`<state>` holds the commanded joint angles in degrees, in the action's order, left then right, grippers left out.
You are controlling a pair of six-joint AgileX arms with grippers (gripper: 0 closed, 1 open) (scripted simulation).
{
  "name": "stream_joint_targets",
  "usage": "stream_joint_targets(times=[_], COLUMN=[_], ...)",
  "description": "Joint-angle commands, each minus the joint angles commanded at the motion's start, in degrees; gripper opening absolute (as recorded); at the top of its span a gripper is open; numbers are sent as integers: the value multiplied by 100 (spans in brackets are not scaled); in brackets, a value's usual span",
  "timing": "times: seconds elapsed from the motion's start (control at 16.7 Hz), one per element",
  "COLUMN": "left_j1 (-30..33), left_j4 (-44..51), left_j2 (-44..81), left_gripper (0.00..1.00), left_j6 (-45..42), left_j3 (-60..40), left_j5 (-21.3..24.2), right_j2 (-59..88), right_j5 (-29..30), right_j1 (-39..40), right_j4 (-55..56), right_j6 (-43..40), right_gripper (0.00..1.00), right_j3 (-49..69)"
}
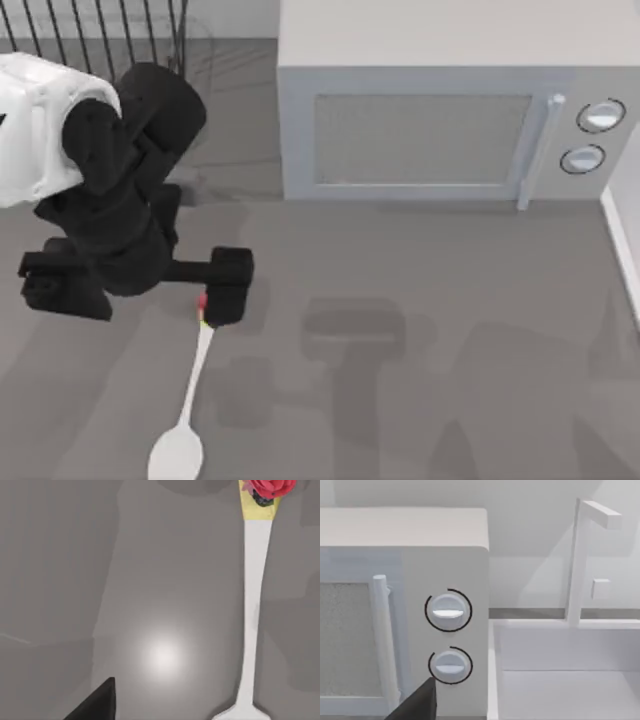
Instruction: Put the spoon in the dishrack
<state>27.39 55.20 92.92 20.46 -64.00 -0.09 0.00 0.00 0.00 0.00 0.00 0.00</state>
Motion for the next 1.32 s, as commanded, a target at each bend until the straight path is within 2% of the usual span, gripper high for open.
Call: stream_joint_targets(times=[0.24, 0.66, 1.14, 1.32], left_j1=[256, 247, 250, 253], left_j4=[473, 399, -1500, -1737], left_j2=[703, 774, 1627, 1760], left_gripper=[100, 100, 100, 100], left_j6=[196, 194, 173, 174], left_j3=[-646, -608, 394, 534], left_j5=[-1, 0, 2, 3], right_j2=[0, 0, 0, 0], right_j5=[0, 0, 0, 0], right_j1=[0, 0, 0, 0], right_j4=[0, 0, 0, 0], right_j6=[0, 0, 0, 0], right_gripper=[100, 100, 100, 100], right_j3=[0, 0, 0, 0])
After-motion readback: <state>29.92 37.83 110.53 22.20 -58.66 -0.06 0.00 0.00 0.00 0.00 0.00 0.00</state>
